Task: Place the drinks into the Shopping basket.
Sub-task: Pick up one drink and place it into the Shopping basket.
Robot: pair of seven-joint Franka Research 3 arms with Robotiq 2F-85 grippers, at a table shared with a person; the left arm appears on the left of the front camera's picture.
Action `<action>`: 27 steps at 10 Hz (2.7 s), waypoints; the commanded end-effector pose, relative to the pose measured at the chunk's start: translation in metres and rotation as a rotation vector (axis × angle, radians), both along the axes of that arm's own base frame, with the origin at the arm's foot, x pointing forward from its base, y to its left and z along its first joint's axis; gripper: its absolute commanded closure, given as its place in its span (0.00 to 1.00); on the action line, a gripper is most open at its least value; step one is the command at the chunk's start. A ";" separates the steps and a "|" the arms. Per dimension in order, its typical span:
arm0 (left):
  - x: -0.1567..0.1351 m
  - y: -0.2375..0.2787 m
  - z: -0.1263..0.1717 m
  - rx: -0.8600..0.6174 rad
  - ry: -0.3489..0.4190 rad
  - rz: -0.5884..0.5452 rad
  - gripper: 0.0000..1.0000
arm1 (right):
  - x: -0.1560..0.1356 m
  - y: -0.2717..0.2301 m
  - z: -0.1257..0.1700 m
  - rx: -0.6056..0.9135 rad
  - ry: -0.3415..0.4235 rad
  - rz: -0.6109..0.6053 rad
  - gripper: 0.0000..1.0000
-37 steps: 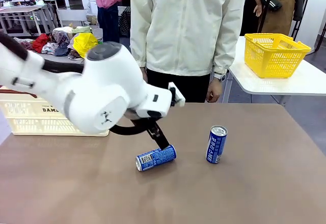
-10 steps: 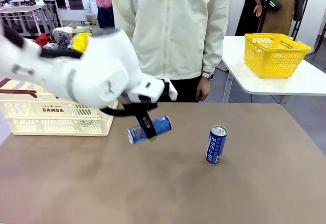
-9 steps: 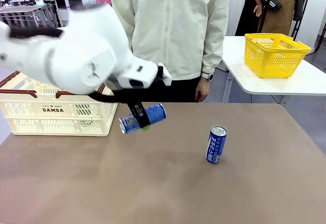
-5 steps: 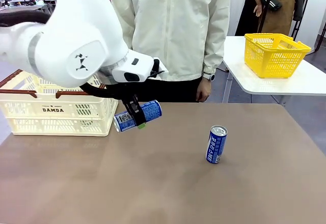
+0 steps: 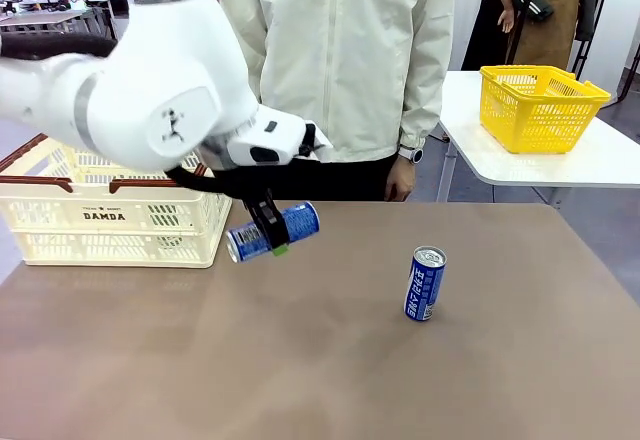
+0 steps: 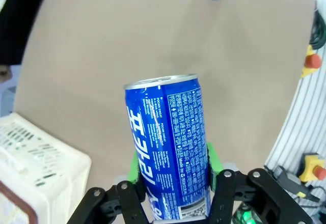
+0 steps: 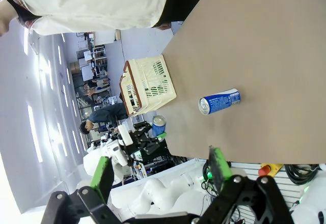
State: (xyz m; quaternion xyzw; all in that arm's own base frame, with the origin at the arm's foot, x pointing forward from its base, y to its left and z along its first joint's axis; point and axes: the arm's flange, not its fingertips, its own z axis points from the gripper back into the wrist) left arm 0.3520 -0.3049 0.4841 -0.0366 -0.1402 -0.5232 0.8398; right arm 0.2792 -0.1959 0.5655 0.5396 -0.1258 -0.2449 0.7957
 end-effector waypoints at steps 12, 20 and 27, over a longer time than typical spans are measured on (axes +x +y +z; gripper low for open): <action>0.163 0.292 0.067 -0.252 0.058 1.079 1.00 | 0.000 0.000 0.003 0.013 0.006 -0.003 0.00; 0.229 0.301 0.025 -0.058 0.114 1.126 1.00 | 0.000 0.000 0.003 0.013 0.006 -0.003 0.00; 0.225 0.308 -0.038 -0.022 0.160 1.150 1.00 | 0.000 0.000 0.003 0.013 0.006 -0.003 0.00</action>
